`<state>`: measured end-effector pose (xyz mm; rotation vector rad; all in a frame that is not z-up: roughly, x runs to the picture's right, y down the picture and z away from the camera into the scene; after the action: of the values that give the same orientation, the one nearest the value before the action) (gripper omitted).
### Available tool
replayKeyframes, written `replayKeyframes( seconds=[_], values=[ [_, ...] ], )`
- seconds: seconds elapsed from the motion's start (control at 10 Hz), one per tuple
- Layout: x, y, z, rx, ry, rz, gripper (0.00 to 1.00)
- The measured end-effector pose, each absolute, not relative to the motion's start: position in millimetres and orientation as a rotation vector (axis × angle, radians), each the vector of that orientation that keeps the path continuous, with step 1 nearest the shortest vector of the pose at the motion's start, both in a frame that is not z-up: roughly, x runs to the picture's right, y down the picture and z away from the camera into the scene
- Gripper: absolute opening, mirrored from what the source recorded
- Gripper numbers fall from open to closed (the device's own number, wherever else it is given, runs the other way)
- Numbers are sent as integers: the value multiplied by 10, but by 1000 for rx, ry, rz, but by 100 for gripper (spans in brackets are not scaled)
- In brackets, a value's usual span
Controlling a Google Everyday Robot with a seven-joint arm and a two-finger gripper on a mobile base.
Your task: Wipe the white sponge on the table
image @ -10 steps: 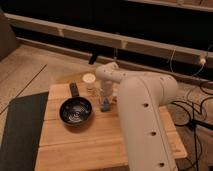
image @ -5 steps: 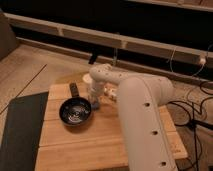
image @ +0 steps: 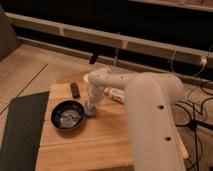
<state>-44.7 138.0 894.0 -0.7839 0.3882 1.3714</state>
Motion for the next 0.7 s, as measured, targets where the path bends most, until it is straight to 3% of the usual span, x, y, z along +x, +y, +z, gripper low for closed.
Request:
replayKeyframes(
  seconds=[0.3,0.7],
  values=[
    [-104,1532,8895,-761,482,1399,0],
    [324,1399,9036,-694,560,1403,0]
  ],
)
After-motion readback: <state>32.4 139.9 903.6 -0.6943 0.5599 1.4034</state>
